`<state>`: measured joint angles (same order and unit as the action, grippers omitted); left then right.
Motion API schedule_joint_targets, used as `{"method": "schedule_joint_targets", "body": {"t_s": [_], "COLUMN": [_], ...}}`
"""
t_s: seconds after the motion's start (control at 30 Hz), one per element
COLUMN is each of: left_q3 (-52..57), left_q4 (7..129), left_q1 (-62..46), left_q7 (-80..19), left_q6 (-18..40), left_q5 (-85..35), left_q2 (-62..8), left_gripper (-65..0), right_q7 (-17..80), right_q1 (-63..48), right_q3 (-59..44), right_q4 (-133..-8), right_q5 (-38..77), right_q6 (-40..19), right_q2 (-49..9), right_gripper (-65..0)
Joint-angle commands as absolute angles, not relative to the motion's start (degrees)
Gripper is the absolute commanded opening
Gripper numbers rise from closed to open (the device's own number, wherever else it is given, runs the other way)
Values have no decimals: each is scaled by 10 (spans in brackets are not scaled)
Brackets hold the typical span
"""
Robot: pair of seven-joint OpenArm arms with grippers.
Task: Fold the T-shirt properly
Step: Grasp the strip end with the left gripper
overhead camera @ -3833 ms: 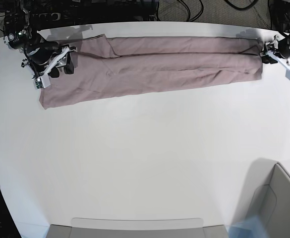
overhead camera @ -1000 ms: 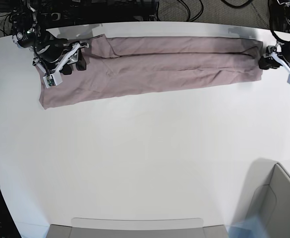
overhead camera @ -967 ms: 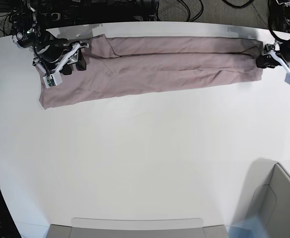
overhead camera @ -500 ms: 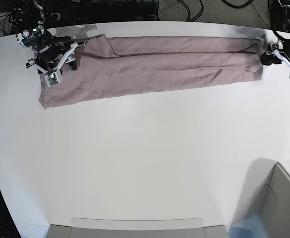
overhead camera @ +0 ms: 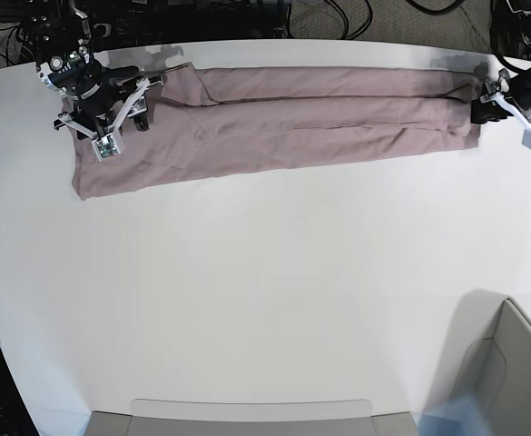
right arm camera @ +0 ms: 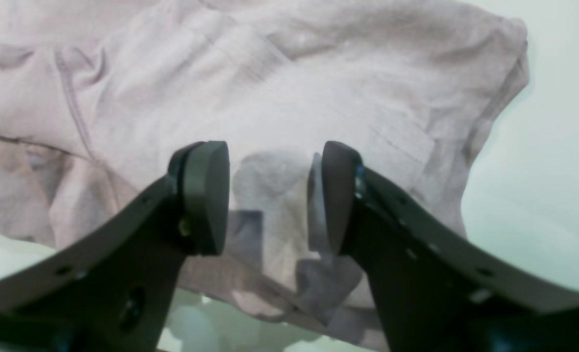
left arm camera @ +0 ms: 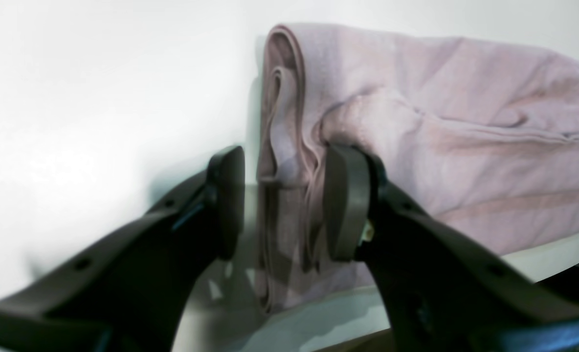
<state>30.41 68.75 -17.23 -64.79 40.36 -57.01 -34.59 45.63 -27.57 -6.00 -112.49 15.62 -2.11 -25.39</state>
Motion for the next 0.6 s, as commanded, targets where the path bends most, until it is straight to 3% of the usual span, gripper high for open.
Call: {"method": "schedule_joint_targets", "body": {"t_s": [0.0,0.23,0.33,0.5,0.57], "left_q3": [301,245,246,247,247], "left_q4": [688,691,691,689,688], "left_q1": [-175,-175,-175,-164,-156], "left_q7": [-661,-655,-655,-655,-655], "left_q6": [400,400,400,400,400], "left_q5": [-555,-555,-555,-553,-550], "left_q2": [-352,-339,-333,-333,-333], "left_gripper": [-383,-401,-465,-650,-650], "right_q7": [445,445,445,445,445], "right_q1": [-271,-269,-269,-269,-269], "right_q3": [-65,-65,-65,-65,-65], "right_q4": [-1135,-1135,-1135,-1136,-1136], "right_q5": [157,157,155,154,154], "right_q6": [-21,-21,-21,-21,-21], "right_q2": [-262,-261,-261,-262,-262], "right_gripper": [-346,-346,-346,-346,-346]}}
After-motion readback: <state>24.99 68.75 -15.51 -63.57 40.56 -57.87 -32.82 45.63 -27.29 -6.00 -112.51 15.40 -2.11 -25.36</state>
